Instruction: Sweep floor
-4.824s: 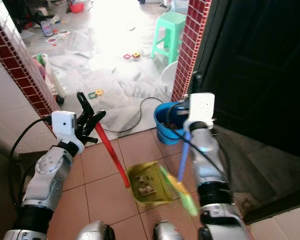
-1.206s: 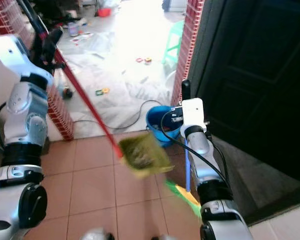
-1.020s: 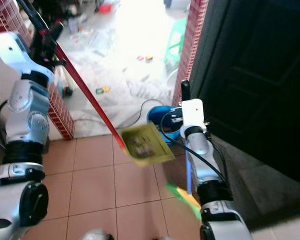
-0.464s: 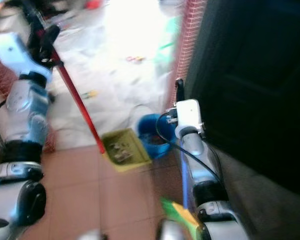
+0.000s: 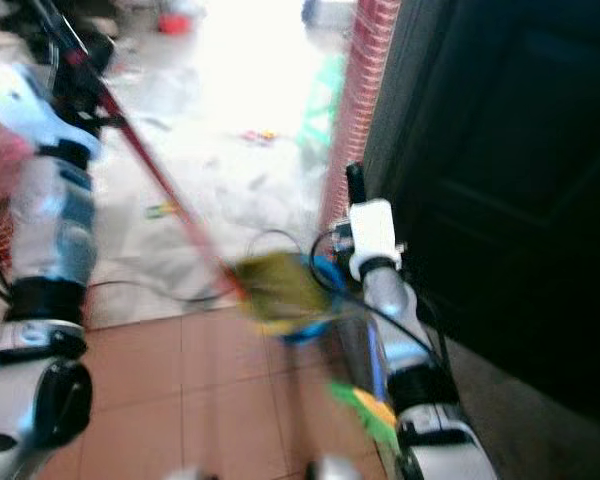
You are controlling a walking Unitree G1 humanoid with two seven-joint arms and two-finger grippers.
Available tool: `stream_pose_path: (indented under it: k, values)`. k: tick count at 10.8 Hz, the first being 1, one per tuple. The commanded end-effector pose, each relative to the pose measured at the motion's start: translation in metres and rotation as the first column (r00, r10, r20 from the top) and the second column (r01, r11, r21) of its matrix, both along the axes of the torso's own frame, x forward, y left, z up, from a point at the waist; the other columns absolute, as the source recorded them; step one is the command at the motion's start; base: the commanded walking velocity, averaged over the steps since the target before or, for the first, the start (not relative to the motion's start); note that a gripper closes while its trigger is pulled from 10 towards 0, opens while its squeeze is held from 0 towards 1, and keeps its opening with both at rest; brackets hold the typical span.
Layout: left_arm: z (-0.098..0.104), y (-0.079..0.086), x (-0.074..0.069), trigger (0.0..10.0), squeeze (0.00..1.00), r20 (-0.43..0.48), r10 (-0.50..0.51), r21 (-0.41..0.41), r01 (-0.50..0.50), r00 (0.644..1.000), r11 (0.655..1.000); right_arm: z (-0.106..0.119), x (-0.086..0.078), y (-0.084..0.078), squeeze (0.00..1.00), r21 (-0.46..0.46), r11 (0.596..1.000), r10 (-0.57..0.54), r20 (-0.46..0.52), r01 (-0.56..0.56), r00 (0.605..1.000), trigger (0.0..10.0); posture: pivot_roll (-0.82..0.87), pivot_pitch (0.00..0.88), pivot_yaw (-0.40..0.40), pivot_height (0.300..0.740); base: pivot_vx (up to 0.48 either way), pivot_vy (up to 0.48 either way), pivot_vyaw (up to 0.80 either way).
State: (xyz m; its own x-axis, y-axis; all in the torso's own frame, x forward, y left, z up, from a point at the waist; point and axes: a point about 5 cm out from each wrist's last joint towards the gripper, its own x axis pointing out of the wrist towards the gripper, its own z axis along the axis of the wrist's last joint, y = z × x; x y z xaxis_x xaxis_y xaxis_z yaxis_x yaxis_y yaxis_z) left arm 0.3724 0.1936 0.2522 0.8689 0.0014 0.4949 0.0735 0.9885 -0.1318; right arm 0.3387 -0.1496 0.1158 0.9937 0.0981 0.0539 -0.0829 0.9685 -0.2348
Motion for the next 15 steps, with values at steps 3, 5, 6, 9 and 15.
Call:
stream_pose_path:
  k: [3,5,6,9,15]
  values:
    - [0.007,-0.017,-0.001,10.0,0.0,0.067,-0.004,0.025,0.002,0.998,1.0,-0.002,-0.002,-0.009,0.0,-0.014,1.0,-0.014,-0.007,0.013,1.0,10.0,-0.05,0.0,0.004,0.74,0.455,0.0,0.0]
    - [0.001,-0.022,-0.002,10.0,0.0,0.062,0.024,0.088,-0.029,0.998,0.996,-0.002,-0.002,-0.008,0.0,-0.011,1.0,-0.008,-0.009,0.008,1.0,10.0,-0.05,0.0,0.0,0.74,0.227,0.0,0.0]
    - [-0.001,-0.029,-0.003,10.0,0.0,0.078,0.015,0.16,-0.028,0.997,0.987,-0.003,-0.002,-0.007,0.0,-0.009,1.0,-0.003,-0.011,0.003,1.0,10.0,-0.05,0.0,0.0,0.74,0.0,0.0,0.0]
    - [-0.024,-0.062,-0.008,10.0,0.0,0.051,-0.012,0.266,-0.002,0.999,0.964,-0.004,-0.003,-0.005,0.0,-0.006,1.0,0.001,-0.015,-0.001,1.0,10.0,-0.05,0.0,0.0,0.74,0.0,0.0,0.0]
    - [-0.063,-0.168,-0.066,10.0,0.0,-0.025,-0.629,0.713,0.455,0.777,0.533,-0.004,-0.001,-0.001,0.0,0.002,1.0,0.006,-0.014,-0.006,1.0,10.0,-0.04,0.0,0.002,0.74,0.0,0.0,0.0]
